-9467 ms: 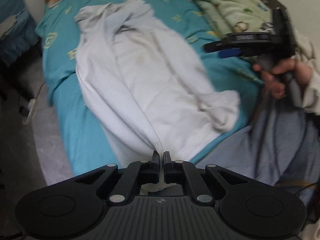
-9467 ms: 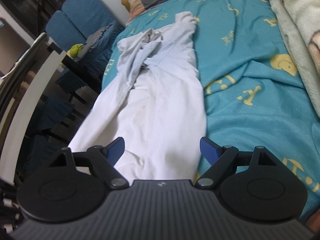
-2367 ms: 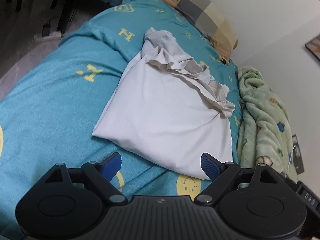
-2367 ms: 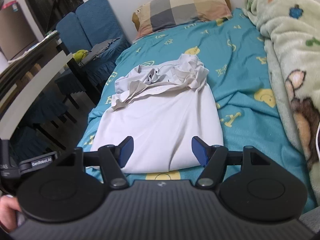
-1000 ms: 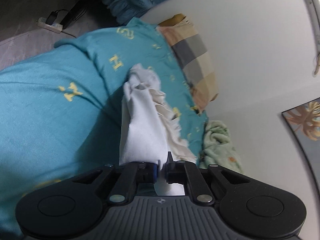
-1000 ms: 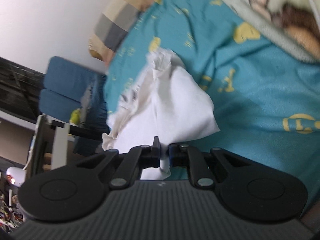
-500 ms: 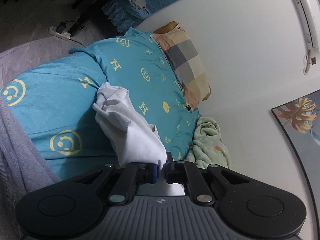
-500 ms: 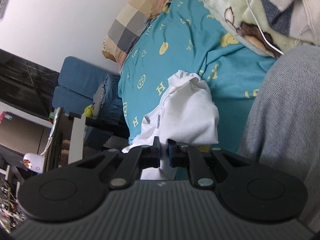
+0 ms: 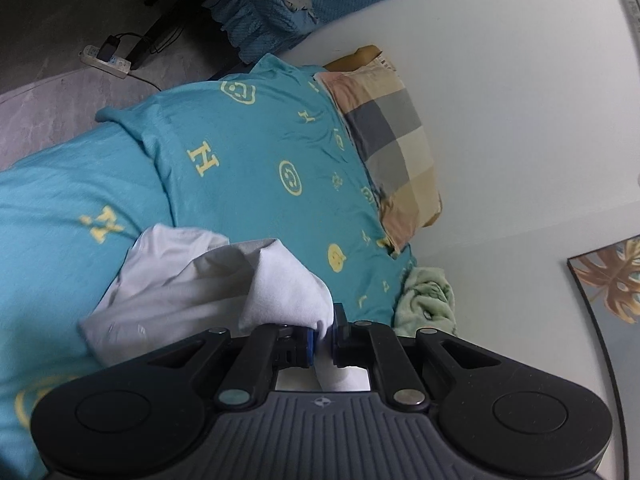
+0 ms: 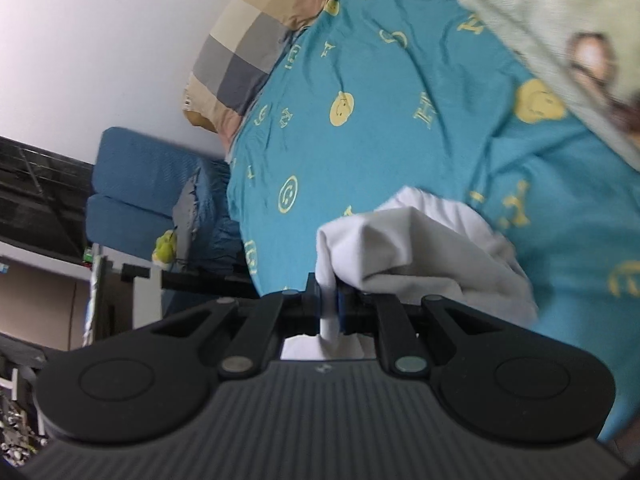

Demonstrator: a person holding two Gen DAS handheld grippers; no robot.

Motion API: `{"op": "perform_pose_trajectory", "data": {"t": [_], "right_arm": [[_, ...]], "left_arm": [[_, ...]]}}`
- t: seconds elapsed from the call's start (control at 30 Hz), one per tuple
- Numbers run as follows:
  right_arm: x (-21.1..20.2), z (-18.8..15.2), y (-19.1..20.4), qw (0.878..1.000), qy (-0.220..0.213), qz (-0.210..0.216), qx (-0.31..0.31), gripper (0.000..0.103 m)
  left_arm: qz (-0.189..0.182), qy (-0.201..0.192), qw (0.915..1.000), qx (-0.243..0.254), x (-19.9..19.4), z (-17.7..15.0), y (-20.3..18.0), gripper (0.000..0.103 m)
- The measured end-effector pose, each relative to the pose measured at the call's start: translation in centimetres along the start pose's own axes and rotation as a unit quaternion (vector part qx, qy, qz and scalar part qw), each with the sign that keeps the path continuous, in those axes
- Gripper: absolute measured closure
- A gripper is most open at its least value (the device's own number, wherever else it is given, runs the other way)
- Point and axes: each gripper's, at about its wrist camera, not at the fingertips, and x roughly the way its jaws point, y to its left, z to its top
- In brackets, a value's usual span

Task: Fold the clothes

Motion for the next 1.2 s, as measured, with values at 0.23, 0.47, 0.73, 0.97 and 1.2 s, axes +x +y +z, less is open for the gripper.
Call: {"op": "perform_pose_trajectory", "data": {"t": [0.23,0.47,0.73,0.97,1.2], "right_arm": [[9.6,3.3,-0.9,0.999,0.013,-0.042,-0.023,0.092],[15.0,4.5,-3.1,0.997,0.033,-0.047,-0.059,0.09],[14.2,4.1,-0.5,0.984,0.02,-0.006,-0.177,0.028],[15.5,2.0,1.1,0.939,0.013,-0.045,-0.339,0.033],[18.7,1.7,-1.0,0.93,0.024,-0.09,-0.356,0.049]], "left_arm": [[0.036,0.03,0.9981,0.04,9.8,4.3,2.4,0.093],[0.062,0.067,0.992,0.087,16.7,6.8,4.7,0.085],[0.087,0.032,0.9612,0.26,16.0,4.9,2.1,0.03],[0.136,0.036,0.9198,0.366,17.1,1.9,0.8,0.027],[0.176,0.054,0.905,0.383,18.4,0.8,1.8,0.029]]}}
